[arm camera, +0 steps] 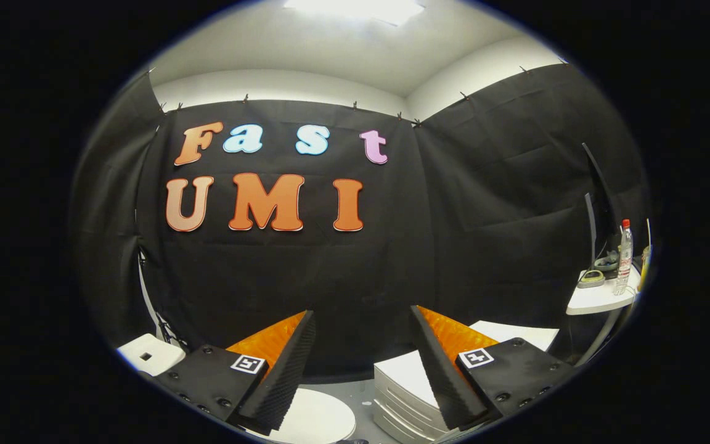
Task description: Open the toilet lid.
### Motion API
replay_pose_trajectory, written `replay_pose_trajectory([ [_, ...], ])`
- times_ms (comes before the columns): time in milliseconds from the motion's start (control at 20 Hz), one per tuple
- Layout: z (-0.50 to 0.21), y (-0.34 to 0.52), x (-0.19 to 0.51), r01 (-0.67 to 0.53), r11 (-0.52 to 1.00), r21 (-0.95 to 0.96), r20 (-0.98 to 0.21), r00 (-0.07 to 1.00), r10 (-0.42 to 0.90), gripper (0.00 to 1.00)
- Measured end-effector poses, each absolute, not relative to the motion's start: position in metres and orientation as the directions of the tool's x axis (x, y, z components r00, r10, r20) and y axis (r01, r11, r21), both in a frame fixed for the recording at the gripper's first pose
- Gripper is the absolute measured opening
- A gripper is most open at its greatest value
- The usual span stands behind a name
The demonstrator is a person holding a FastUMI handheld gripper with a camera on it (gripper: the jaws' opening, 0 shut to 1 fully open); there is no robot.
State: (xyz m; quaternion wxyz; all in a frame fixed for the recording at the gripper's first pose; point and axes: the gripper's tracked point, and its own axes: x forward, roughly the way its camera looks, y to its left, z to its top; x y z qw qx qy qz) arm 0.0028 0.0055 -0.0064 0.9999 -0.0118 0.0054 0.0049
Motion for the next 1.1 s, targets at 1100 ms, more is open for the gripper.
replay_pose_trajectory([
  [1100,-0.074,0.002,0.008,-0.043,0.999,-0.023,-0.058,0.997,0.042,0.98],
])
